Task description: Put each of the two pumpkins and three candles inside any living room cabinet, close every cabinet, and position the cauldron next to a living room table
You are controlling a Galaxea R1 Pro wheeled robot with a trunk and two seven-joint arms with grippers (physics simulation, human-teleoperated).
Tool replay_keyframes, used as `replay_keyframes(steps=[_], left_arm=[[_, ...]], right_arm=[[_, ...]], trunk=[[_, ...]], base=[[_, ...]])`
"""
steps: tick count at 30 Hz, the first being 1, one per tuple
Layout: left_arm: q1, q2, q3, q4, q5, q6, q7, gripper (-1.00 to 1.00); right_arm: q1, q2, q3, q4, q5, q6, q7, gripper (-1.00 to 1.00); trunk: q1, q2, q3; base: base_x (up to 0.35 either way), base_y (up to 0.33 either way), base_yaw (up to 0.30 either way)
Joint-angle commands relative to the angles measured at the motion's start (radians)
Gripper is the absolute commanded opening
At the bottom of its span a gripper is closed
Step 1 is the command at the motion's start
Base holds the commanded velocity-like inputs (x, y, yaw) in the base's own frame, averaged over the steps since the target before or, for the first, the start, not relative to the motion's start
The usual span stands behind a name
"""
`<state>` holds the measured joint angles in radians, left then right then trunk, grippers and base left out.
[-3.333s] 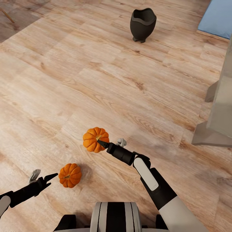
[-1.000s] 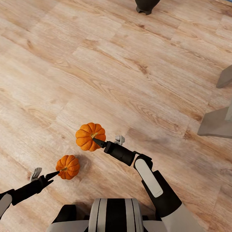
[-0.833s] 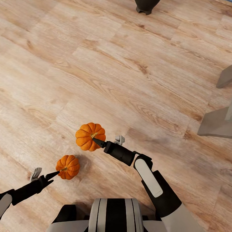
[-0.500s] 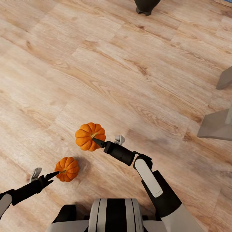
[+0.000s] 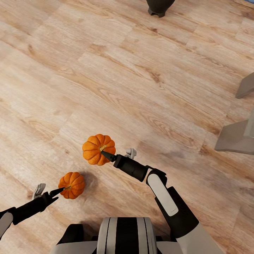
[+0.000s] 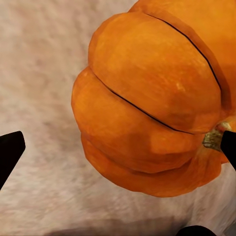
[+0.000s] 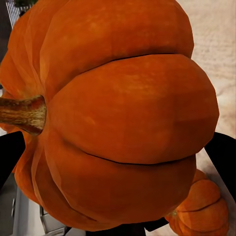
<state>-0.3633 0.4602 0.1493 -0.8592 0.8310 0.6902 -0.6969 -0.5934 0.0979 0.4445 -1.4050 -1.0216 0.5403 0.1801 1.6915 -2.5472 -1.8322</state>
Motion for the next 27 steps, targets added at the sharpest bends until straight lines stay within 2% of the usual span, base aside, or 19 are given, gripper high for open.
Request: replay_keyframes(steps=[1,27], left_arm=[[0.000,0.000,0.001,0.000,0.003,0.006,-0.001,1.00],[0.000,-0.001,0.001,0.000,0.003,0.006,-0.001,1.00]], right_arm=[[0.000,0.000,-0.001,0.000,-0.004,0.004,0.002,-1.00],[0.000,0.000,-0.001,0.000,-0.005,0.003,0.001,-1.00]], trunk=[[0.000,0.000,0.000],[0.006,-0.003,0.000]], base=[[0.000,-0.008,0.000],[0.000,0.000,0.000]])
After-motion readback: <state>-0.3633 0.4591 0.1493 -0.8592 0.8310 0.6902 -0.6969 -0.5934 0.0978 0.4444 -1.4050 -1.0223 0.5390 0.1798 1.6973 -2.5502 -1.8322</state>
